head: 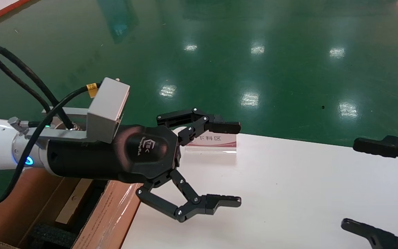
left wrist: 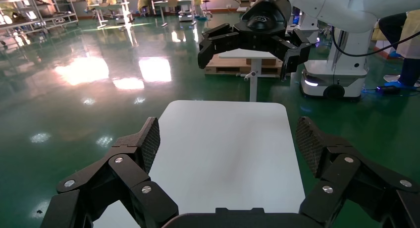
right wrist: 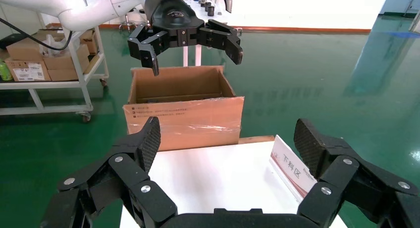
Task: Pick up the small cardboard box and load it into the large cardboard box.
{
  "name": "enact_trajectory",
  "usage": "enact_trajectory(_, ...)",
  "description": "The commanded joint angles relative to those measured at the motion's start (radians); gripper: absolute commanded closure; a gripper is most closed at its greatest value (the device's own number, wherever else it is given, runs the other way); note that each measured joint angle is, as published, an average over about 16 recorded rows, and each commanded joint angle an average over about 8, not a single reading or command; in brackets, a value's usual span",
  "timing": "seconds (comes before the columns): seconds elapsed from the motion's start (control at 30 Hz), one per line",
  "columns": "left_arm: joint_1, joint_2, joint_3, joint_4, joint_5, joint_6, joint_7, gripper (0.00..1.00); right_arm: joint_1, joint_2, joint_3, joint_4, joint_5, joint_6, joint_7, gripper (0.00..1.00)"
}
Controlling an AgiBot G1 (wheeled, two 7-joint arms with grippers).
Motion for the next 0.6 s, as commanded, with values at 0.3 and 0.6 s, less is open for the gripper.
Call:
enact_trajectory(0.3,-0.001,0.0,0.001,0.0,0.0,-0.001,0.0,0.0,0.0,0.0,0.0,0.0,0.0,0.0,0.0,0.0)
enact_trajectory(0.6,-0.001,0.0,0.002,0.0,0.0,-0.001,0.0,0.0,0.0,0.0,0.0,0.0,0.0,0.0,0.0,0.0)
